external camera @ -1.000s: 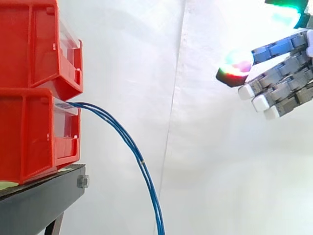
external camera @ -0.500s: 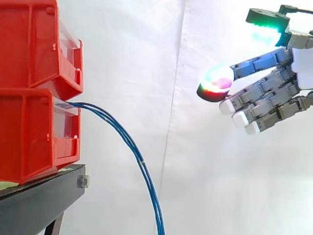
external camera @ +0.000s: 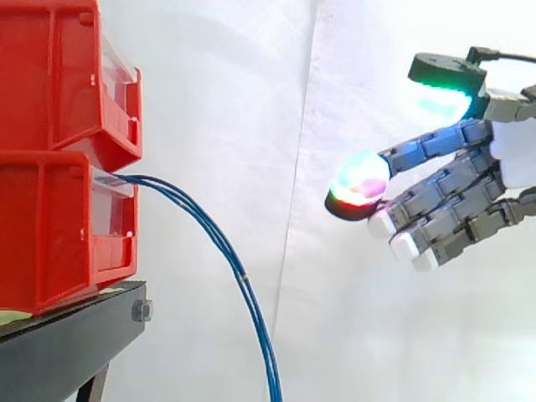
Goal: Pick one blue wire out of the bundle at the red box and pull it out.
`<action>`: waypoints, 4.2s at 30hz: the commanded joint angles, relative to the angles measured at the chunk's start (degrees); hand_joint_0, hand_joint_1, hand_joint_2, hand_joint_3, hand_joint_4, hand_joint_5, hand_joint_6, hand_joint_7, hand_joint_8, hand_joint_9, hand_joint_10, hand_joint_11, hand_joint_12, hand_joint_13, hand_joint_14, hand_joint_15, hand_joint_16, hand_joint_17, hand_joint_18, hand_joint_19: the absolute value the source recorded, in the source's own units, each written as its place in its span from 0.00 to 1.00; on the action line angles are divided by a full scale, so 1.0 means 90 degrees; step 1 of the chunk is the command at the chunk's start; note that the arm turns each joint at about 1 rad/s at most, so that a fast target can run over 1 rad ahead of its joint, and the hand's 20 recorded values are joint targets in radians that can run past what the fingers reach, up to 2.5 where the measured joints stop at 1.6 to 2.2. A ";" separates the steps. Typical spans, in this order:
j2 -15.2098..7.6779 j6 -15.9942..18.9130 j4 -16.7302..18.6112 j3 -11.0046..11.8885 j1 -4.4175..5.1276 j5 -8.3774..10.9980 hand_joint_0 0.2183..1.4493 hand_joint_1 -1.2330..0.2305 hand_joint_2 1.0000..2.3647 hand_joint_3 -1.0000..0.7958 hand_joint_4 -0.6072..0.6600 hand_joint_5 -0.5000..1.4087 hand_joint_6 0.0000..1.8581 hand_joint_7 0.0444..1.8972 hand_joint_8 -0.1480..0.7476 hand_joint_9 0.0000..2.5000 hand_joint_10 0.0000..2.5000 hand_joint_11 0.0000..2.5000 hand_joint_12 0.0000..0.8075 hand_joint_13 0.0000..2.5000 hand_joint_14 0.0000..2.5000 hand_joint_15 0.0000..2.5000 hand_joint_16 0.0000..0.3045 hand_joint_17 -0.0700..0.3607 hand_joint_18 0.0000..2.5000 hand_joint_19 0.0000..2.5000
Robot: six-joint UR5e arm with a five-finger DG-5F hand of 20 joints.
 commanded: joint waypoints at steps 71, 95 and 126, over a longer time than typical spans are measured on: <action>-0.2191 0.0018 0.2344 0.0781 0.0349 -0.0020 0.26 0.46 0.00 0.29 0.79 0.19 0.27 0.43 0.51 0.27 0.00 0.07 0.49 0.28 0.00 0.12 0.16 0.42 0.23 0.12; -0.2191 -0.0001 0.2384 0.0937 0.0359 -0.0040 0.29 0.43 0.00 0.32 0.73 0.21 0.27 0.62 0.50 0.27 0.00 0.07 0.48 0.28 0.00 0.12 0.16 0.41 0.23 0.12; -0.2191 -0.0021 0.2403 0.0937 0.0330 -0.0059 0.30 0.38 0.01 0.40 0.69 0.16 0.48 0.36 0.52 0.27 0.00 0.12 0.49 0.29 0.00 0.12 0.16 0.42 0.24 0.13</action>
